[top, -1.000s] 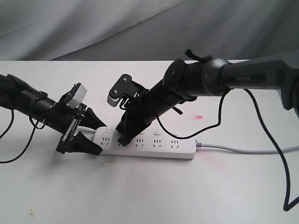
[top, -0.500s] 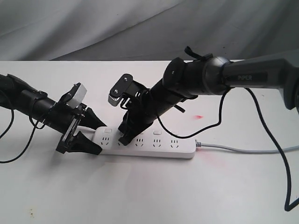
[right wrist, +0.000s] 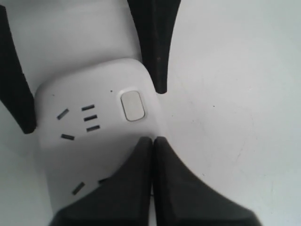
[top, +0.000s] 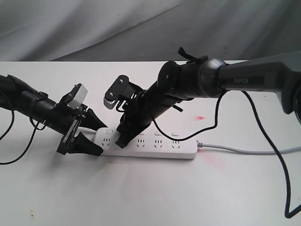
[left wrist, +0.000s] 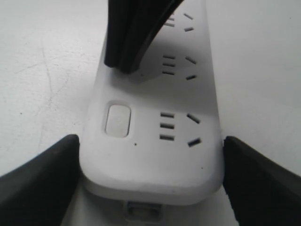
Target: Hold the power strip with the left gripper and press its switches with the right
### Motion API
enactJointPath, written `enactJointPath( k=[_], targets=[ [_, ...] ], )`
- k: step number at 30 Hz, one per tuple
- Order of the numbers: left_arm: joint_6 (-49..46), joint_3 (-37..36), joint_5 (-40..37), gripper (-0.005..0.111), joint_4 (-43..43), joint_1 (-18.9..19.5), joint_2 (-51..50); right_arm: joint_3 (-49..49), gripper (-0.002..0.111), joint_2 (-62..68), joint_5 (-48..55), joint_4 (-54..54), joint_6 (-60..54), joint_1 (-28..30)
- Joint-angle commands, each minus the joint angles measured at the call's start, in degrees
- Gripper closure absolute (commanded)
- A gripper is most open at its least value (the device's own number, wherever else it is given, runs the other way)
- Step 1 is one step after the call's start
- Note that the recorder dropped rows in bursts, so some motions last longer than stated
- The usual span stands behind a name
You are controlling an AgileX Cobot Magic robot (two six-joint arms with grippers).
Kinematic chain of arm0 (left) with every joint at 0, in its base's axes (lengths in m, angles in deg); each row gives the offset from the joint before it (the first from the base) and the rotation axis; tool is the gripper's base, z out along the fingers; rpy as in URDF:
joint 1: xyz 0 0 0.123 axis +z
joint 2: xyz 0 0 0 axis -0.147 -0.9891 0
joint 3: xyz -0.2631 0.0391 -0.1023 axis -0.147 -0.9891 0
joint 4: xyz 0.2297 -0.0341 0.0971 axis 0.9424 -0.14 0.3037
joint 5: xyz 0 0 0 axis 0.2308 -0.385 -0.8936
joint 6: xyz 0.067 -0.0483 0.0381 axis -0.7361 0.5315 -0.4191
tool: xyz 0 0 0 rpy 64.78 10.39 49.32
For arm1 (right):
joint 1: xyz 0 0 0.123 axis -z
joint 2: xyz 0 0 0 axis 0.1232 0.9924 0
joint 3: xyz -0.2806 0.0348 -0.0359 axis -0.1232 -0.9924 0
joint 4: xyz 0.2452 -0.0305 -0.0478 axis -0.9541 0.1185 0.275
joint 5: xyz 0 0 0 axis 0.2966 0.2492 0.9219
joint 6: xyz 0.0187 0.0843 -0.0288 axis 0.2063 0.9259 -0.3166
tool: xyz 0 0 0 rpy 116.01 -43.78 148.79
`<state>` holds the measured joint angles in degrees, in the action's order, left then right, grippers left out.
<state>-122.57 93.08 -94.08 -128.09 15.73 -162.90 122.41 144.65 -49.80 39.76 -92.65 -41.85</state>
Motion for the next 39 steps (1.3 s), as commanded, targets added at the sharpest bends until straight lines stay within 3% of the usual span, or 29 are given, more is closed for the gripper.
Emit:
enactJointPath(
  k=[1,14,23,30,39],
  targets=[
    [1.44,-1.32,6.41,0.062,11.08,0.12,-2.57,-2.65,0.108,6.08,-1.26,16.98,4.65,1.51],
    [1.44,-1.32,6.41,0.062,11.08,0.12,-2.57,-2.65,0.108,3.59,-1.40,13.77,4.52,1.51],
    [1.44,-1.32,6.41,0.062,11.08,0.12,-2.57,-2.65,0.108,-7.75,1.82,-18.30,-18.10,5.11],
    [1.44,-1.32,6.41,0.062,11.08,0.12,-2.57,-2.77,0.108,-9.25,9.84,-19.24,-19.27,9.44],
    [1.44,-1.32,6.41,0.062,11.08,0.12,-2.57,-9.98,0.108,-8.19,7.62,-23.56,-26.05,9.47]
  ],
)
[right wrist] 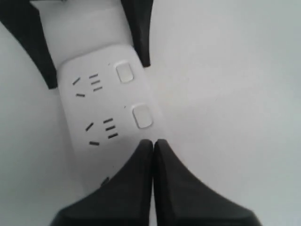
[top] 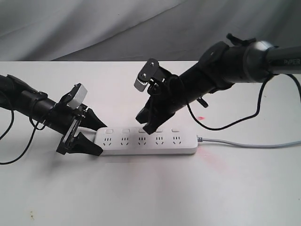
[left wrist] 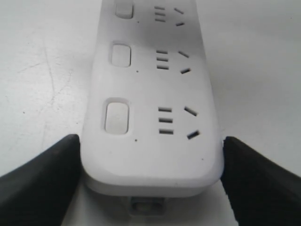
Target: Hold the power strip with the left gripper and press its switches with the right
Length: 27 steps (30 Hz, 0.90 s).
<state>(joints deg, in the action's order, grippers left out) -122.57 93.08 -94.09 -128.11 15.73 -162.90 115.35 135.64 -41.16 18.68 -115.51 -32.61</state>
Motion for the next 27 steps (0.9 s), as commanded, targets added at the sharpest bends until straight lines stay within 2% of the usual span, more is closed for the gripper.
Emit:
enactJointPath(
  k=[1,7,22,27],
  targets=[
    [1.44,-1.32,6.42,0.062,11.09,0.12,-2.57,-3.33,0.108,0.92,-1.02,-3.62,-4.40,0.24],
    [1.44,-1.32,6.42,0.062,11.09,0.12,-2.57,-3.64,0.108,0.92,-3.69,-9.16,-10.08,0.12],
    [1.44,-1.32,6.31,0.062,11.08,0.12,-2.57,-3.64,0.108,4.24,-5.44,-8.12,-10.20,-1.11],
    [1.44,-1.32,6.20,0.062,11.08,0.12,-2.57,-3.64,0.108,4.24,-6.81,-3.47,-8.08,-1.11]
  ],
)
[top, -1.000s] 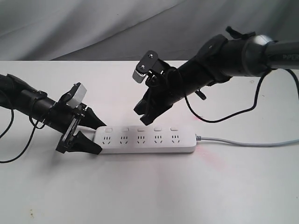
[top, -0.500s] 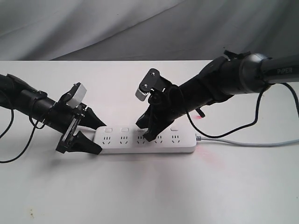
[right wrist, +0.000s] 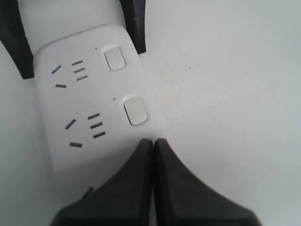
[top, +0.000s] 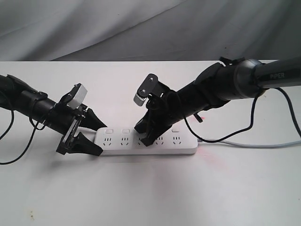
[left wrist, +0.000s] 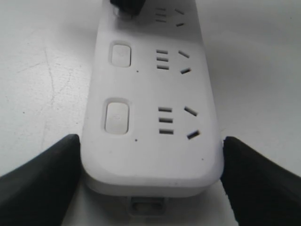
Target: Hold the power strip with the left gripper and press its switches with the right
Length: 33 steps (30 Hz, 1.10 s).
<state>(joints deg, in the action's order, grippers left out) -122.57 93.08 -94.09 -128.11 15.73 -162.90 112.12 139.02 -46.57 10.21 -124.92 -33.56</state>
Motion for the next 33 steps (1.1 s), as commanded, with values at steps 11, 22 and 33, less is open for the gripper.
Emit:
enactJointPath(
  k=[11,22,33],
  targets=[
    [1.44,-1.32,6.20,0.062,11.08,0.12,-2.57,-0.40,0.108,4.18,-3.32,7.96,3.91,-0.30],
    [1.44,-1.32,6.20,0.062,11.08,0.12,-2.57,-0.40,0.108,5.77,-4.51,15.83,10.34,-0.28],
    [1.44,-1.32,6.20,0.062,11.08,0.12,-2.57,-0.40,0.108,5.77,-6.92,24.56,18.71,-0.28]
  ],
)
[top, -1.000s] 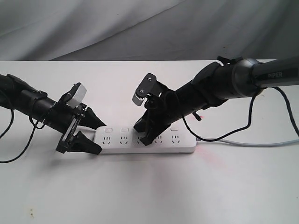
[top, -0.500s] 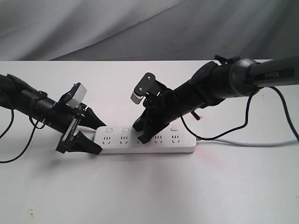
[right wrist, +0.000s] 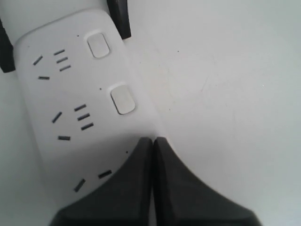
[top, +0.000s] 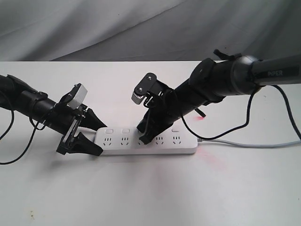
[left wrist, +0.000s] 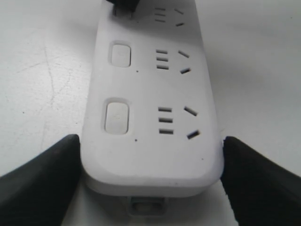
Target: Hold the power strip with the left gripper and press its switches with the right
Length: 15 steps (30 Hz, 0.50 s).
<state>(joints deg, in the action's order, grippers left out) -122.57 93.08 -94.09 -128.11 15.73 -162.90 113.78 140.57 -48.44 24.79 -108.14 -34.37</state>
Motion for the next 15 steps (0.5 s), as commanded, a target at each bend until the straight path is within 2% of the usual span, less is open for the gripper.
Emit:
enactJointPath(
  k=[1,5,9,11,15],
  targets=[
    [1.44,-1.32,6.20,0.062,11.08,0.12,-2.57,-2.06,0.108,4.23,-5.18,9.98,2.08,0.53],
    [1.44,-1.32,6.20,0.062,11.08,0.12,-2.57,-2.06,0.108,3.72,-4.10,8.78,2.35,0.53],
    [1.44,-1.32,6.20,0.062,11.08,0.12,-2.57,-2.06,0.108,-4.19,-6.18,-4.61,-7.47,1.74],
    [1.44,-1.32,6.20,0.062,11.08,0.12,-2.57,-2.06,0.108,-8.56,-0.55,-8.94,-10.85,4.29],
    [1.44,-1.32,6.20,0.062,11.08,0.12,-2.57,-2.06,0.108,-11.88,8.72,-9.65,-10.85,9.31]
  ],
)
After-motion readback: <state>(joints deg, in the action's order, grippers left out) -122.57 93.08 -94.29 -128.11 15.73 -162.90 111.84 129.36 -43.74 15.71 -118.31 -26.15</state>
